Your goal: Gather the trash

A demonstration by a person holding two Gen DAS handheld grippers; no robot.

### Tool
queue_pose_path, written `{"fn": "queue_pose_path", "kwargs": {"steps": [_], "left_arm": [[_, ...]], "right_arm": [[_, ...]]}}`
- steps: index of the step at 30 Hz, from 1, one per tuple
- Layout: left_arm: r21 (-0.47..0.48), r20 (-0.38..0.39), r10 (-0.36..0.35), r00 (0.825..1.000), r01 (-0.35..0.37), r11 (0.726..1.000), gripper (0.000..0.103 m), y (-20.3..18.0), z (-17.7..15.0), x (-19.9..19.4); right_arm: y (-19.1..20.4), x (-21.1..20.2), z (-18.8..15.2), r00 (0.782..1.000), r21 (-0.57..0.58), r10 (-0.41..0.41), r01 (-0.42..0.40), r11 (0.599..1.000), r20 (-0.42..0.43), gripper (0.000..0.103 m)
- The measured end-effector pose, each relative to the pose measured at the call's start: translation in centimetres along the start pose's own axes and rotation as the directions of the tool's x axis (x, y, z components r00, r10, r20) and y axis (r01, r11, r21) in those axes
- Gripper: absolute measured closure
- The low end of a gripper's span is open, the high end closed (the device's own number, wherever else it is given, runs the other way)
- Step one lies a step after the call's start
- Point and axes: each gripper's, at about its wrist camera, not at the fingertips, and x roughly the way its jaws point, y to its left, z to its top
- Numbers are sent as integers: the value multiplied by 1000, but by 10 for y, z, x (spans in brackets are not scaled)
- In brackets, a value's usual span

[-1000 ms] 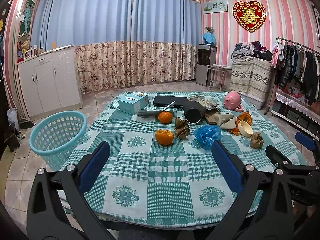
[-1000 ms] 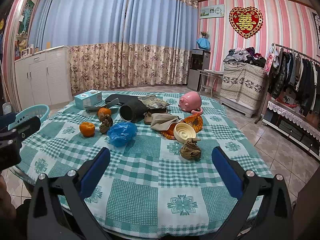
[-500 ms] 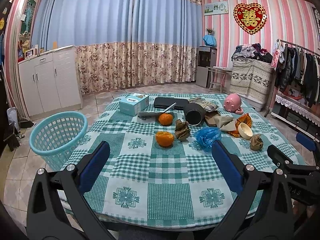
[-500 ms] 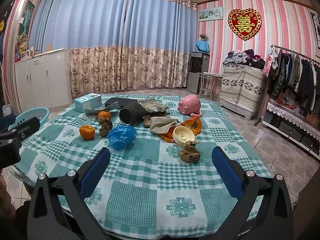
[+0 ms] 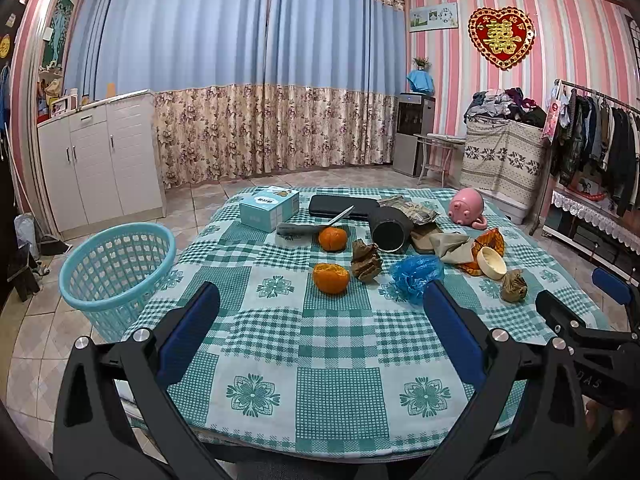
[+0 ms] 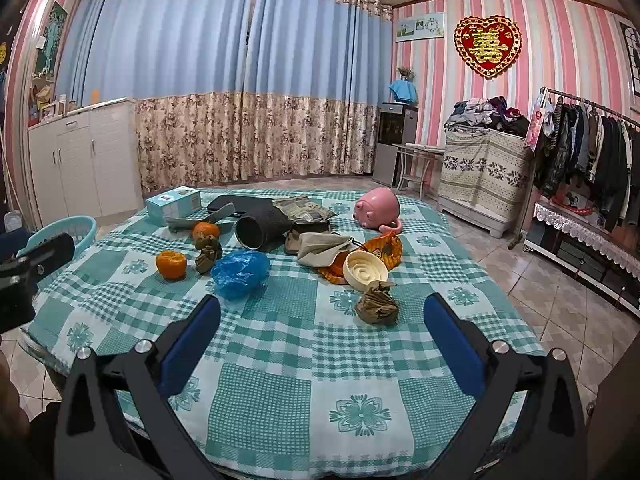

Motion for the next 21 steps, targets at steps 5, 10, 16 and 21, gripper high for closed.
{"fn": "queue_pose_path", "kwargs": {"steps": [5, 10, 16, 21], "left_arm": [[0, 1, -1, 1000, 1, 1000, 5, 0, 0, 0], [-2, 0, 1, 1000, -1, 1000, 5, 0, 0, 0], [-2, -1, 0, 1000, 0, 1000, 5, 0, 0, 0], [-2, -1, 0, 1000, 0, 1000, 5, 0, 0, 0]], "right_arm": [[0, 0, 0, 1000, -1, 0, 0, 1000, 0, 4], [0, 0, 0, 1000, 0, 1, -1, 1000, 2, 4], [0, 0, 0, 1000, 0, 2, -2, 1000, 1, 4], [-2, 0, 0, 1000, 5, 2, -2, 1000, 1, 4]]}}
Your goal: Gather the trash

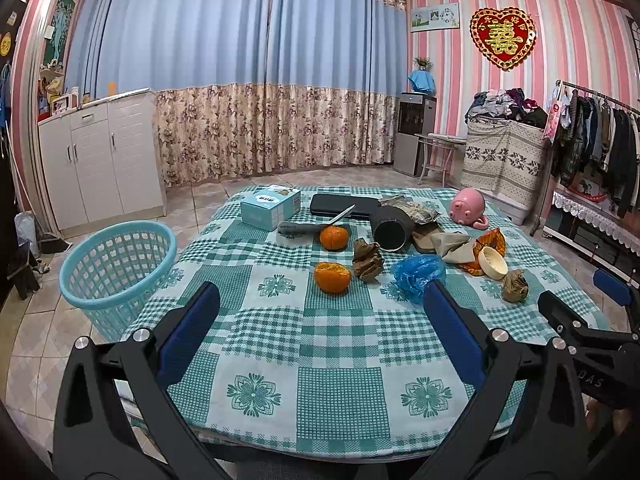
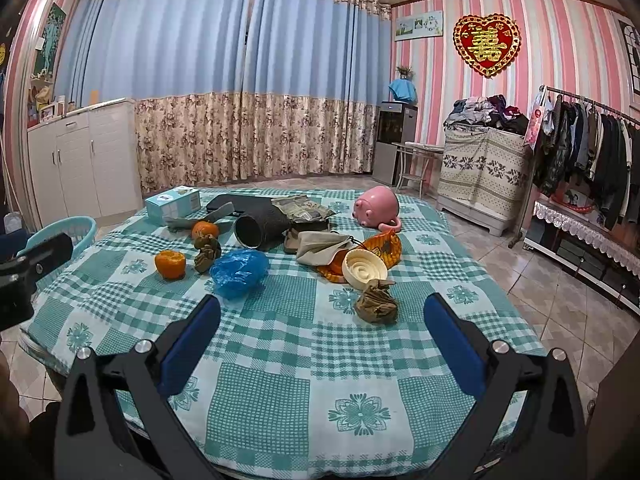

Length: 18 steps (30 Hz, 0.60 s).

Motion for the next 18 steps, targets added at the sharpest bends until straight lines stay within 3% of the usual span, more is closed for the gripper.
{"fn": "queue_pose_path", "kwargs": {"steps": [18], "left_arm": [[1, 1, 0, 1000, 0, 1000, 5, 0, 0, 0]], "right_arm": [[-2, 3, -2, 1000, 5, 6, -6, 1000, -6, 4]]}}
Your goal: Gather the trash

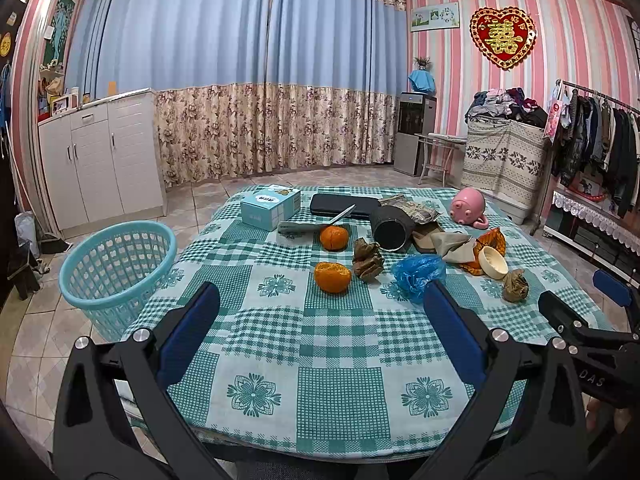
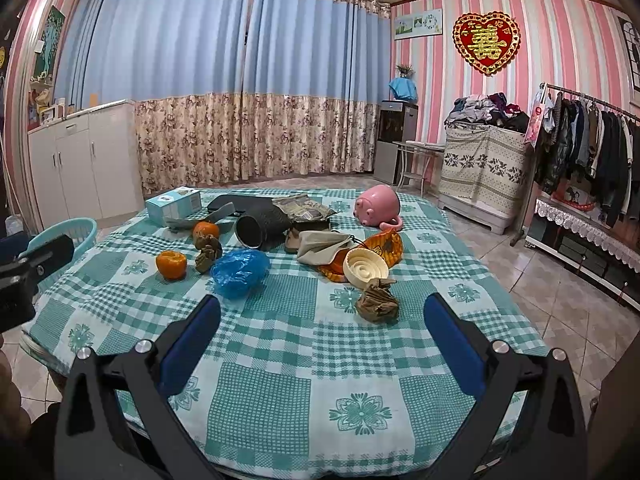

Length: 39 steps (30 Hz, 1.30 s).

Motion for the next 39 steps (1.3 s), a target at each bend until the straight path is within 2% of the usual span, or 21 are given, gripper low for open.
{"fn": "queue_pose_path", "kwargs": {"steps": [16, 21, 26, 31, 36, 39], "left_arm": [[-26, -22, 7, 1000, -8, 1000, 5, 11, -4, 10], [-50, -39, 37, 999, -39, 998, 5, 26, -2, 20], [-63, -69, 48, 996, -53, 997, 5, 39, 0, 33], [-91, -91, 42, 995, -51, 995, 5, 48, -3, 45], [-58, -80, 67, 995, -71, 996, 5, 45, 1, 53], [-37, -82, 70, 994, -73, 997, 5, 39, 5, 63]], "right_arm": [[-3, 3, 2, 1000, -3, -14, 14, 1000, 2, 4], [-13, 14, 1, 1000, -10, -18, 18, 1000, -13, 4], [-29, 32, 3, 998, -6, -46, 45, 999, -40, 4], [-52, 67, 0, 988, -2, -92, 92, 996, -125, 4], [-69, 98, 0, 980, 24, -98, 103, 994, -173, 4], [-68, 108, 0, 982, 18, -82, 86, 996, -169, 4]]}}
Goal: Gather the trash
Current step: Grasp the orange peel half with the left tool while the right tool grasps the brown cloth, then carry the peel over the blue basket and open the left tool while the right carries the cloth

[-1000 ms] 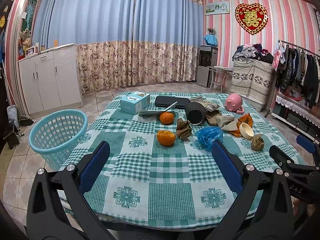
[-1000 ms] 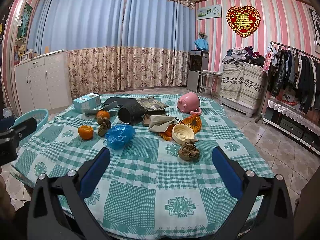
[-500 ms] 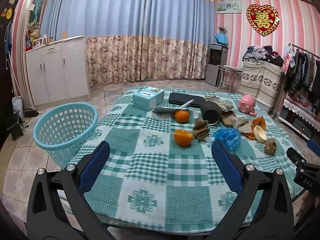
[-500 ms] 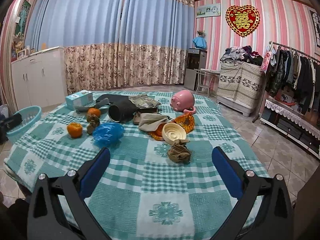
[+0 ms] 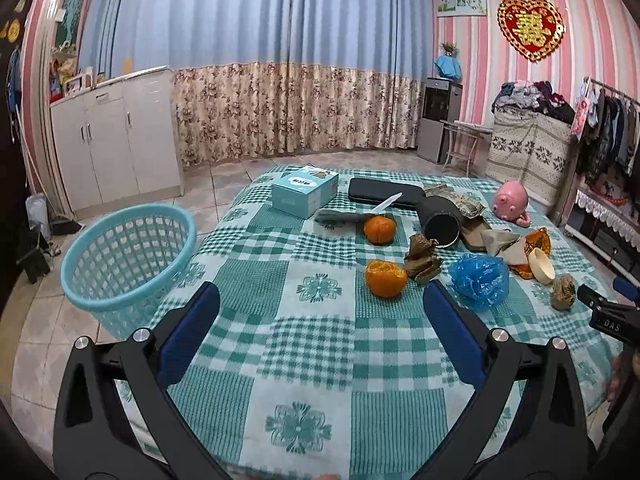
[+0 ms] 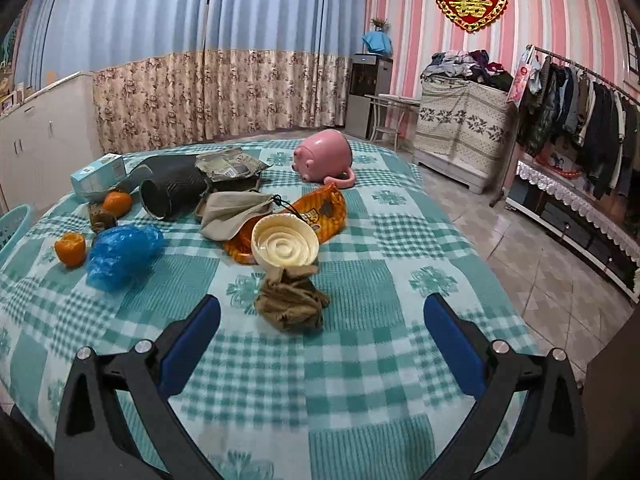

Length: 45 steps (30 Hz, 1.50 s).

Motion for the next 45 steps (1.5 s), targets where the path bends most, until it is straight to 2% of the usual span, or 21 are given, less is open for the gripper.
{"fn": "queue_pose_path", "kwargs": {"steps": [5, 12, 14, 16, 19, 22, 26, 35, 41, 45], "left_arm": [[-41, -67, -41, 997, 38, 998, 5, -4, 0, 30], [-40, -122, -28, 992, 23, 999, 5, -19, -2, 76], [-19, -142, -28, 990, 25, 1000, 5, -27, -2, 89], [11, -160, -12, 987, 14, 1000, 5, -36, -2, 104], [22, -187, -19, 982, 23, 999, 5, -43, -1, 122], [23, -203, -16, 979, 21, 1000, 5, -47, 3, 135], [-2, -254, -68, 965, 70, 998, 21, -48, 2, 150], [29, -290, -100, 952, 113, 993, 58, -57, -4, 158], [37, -273, -64, 960, 77, 996, 62, -55, -4, 148], [26, -248, -58, 967, 66, 997, 63, -45, 0, 132]], "right_arm": [[8, 33, -1, 998, -47, -9, 7, 999, -58, 4], [8, 48, 0, 996, -50, -5, 1, 999, -86, 6], [9, 48, 0, 996, -61, 1, -6, 998, -85, 17], [11, 52, -3, 995, -68, 33, -40, 997, -99, 34], [12, 53, -7, 991, -69, 82, -90, 994, -102, 49], [13, 54, -11, 989, -69, 104, -112, 991, -103, 55], [12, 54, -13, 988, -62, 117, -123, 990, -97, 56], [11, 55, -10, 986, -62, 138, -144, 988, -96, 58], [13, 54, -4, 982, -75, 156, -164, 984, -104, 60], [17, 44, 12, 987, -96, 148, -154, 983, -66, 60]]}}
